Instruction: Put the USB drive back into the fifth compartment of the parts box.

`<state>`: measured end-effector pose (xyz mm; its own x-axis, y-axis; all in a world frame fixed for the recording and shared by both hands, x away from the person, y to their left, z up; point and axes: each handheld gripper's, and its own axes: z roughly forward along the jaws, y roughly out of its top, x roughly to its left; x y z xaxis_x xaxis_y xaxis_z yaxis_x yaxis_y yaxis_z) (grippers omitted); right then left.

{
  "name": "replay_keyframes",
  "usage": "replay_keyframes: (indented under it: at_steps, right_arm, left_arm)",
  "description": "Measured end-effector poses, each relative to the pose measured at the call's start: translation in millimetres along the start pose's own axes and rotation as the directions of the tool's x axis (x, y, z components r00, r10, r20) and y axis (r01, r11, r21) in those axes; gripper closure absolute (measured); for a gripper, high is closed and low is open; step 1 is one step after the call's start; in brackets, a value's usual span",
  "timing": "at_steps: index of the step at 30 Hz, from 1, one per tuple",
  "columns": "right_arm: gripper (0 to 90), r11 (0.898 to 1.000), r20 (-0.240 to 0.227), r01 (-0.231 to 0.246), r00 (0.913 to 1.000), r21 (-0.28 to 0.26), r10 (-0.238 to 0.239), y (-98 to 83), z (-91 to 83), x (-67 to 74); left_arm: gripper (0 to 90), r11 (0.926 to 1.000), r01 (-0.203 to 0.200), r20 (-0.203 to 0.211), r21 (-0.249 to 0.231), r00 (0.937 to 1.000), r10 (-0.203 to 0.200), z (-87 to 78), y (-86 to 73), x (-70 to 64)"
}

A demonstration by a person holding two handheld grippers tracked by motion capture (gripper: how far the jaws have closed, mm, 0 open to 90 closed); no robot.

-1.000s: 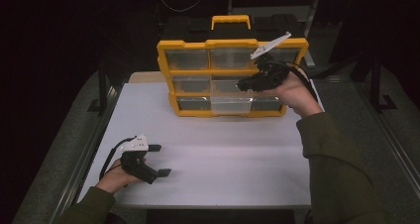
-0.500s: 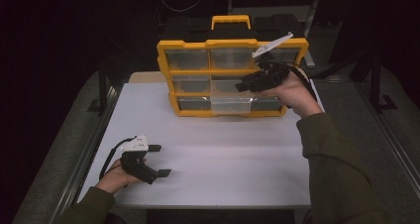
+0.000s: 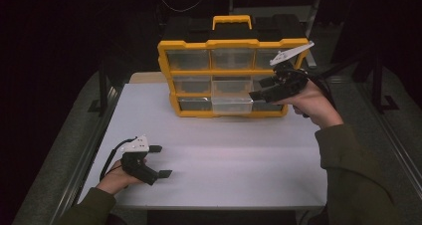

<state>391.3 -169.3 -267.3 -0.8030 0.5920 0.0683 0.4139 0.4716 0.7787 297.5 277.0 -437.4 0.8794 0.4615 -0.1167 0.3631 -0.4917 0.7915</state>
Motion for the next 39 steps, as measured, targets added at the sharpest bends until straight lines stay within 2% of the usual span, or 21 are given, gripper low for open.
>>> replay_keyframes:
  at_steps: [10,25,34,37,39]
  right_arm:
    - [21.9,1.0,0.014,-0.01,0.9999,-0.01,0.01,-27.0,4.5,5.1]
    - [13.0,1.0,0.023,-0.028,0.9993,-0.007,0.029,-67.0,26.9,20.0]
    - [7.9,0.997,0.023,-0.064,0.9976,-0.035,0.065,-89.5,36.3,29.5]
    - [5.9,0.995,0.02,-0.095,0.9952,-0.036,0.096,-97.9,41.2,33.2]
    - [4.0,0.996,0.025,-0.088,0.9957,-0.031,0.089,-103.7,45.3,35.9]
  left_arm:
    - [0.0,1.0,-0.002,0.001,0.0,1.0,0.002,-0.5,0.0,-0.1]
    - [0.0,1.0,-0.002,0.001,0.001,1.0,0.002,-0.3,-0.2,-0.5]
    - [0.0,1.0,-0.005,0.0,0.003,1.0,0.005,-0.4,-0.3,-1.1]
    - [0.0,1.0,-0.005,0.0,0.005,1.0,0.005,-0.1,-0.5,-1.0]
    - [0.0,1.0,-0.006,0.0,0.006,1.0,0.006,0.0,-0.5,-1.0]
